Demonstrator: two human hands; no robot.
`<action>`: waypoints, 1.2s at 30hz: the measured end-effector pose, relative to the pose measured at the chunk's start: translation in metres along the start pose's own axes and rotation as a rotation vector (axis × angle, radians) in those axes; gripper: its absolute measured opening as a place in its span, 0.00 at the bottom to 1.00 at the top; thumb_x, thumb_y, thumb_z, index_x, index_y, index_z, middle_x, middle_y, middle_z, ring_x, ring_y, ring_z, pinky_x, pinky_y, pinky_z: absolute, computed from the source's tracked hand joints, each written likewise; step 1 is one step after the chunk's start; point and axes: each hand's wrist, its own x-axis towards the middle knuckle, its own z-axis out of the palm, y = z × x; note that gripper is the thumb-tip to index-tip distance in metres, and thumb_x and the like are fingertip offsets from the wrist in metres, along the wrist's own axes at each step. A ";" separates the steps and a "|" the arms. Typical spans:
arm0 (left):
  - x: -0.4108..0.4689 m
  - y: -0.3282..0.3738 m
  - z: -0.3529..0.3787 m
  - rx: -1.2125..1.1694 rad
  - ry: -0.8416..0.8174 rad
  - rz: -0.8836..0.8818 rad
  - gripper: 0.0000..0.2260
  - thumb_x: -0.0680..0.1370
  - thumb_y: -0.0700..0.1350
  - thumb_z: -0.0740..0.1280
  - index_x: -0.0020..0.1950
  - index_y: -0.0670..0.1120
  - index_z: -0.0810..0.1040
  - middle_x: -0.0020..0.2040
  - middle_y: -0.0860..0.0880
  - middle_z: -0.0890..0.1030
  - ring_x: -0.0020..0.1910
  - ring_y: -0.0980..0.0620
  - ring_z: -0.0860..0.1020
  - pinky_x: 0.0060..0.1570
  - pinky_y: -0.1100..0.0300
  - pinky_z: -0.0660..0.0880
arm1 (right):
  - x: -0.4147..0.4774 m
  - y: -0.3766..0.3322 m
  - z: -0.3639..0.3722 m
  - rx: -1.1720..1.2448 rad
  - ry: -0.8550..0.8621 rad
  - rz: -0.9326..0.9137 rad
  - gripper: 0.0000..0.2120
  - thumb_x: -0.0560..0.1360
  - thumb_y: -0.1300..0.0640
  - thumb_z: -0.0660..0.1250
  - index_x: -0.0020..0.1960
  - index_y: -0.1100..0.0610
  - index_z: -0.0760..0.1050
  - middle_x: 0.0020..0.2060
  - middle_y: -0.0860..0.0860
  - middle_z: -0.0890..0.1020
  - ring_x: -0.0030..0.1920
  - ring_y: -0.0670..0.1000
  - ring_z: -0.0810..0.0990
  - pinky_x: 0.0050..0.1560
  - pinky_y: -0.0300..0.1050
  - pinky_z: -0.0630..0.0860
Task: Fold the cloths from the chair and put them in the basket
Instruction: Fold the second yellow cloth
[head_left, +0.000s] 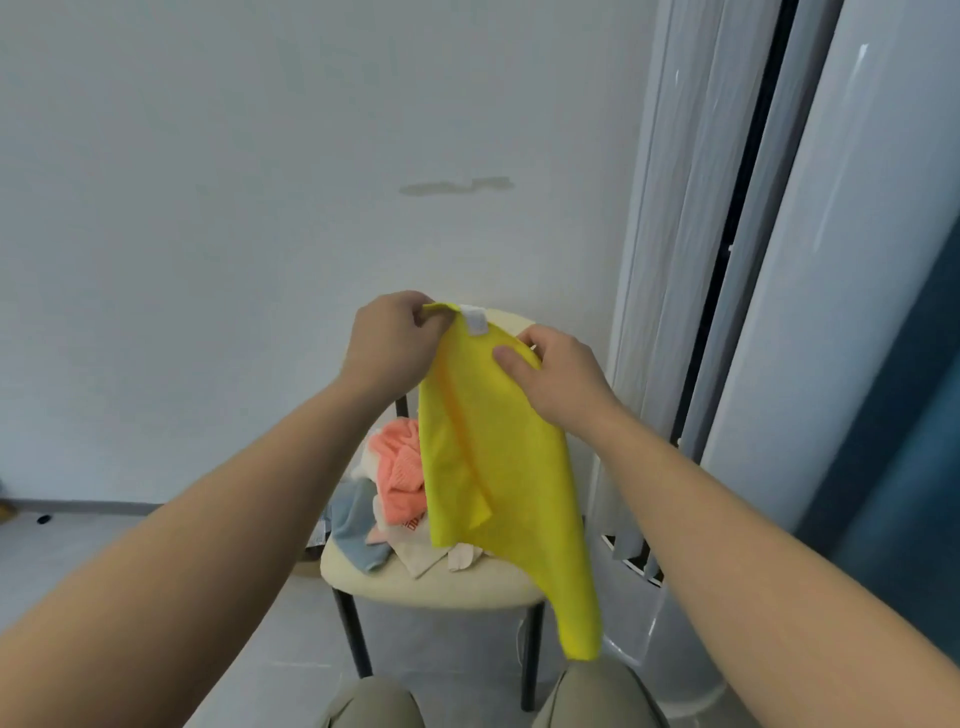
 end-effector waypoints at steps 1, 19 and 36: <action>0.001 -0.005 0.001 -0.020 0.004 -0.024 0.11 0.81 0.49 0.67 0.49 0.44 0.84 0.40 0.48 0.80 0.40 0.51 0.76 0.35 0.62 0.65 | -0.001 0.004 0.002 -0.026 -0.050 -0.002 0.14 0.79 0.43 0.69 0.44 0.53 0.77 0.35 0.46 0.78 0.37 0.47 0.76 0.35 0.42 0.66; 0.026 -0.088 -0.009 -0.123 0.141 -0.277 0.15 0.84 0.51 0.61 0.49 0.42 0.80 0.39 0.48 0.77 0.42 0.45 0.75 0.42 0.52 0.70 | 0.010 0.062 0.003 -0.207 -0.156 0.127 0.14 0.77 0.45 0.72 0.42 0.56 0.81 0.37 0.51 0.81 0.40 0.52 0.78 0.37 0.44 0.69; 0.011 -0.117 -0.015 -0.068 0.172 -0.466 0.12 0.86 0.47 0.56 0.56 0.39 0.73 0.50 0.43 0.74 0.48 0.44 0.71 0.45 0.54 0.65 | 0.014 0.085 0.015 -0.482 -0.291 0.364 0.13 0.84 0.50 0.57 0.42 0.54 0.68 0.48 0.57 0.79 0.53 0.62 0.78 0.47 0.49 0.74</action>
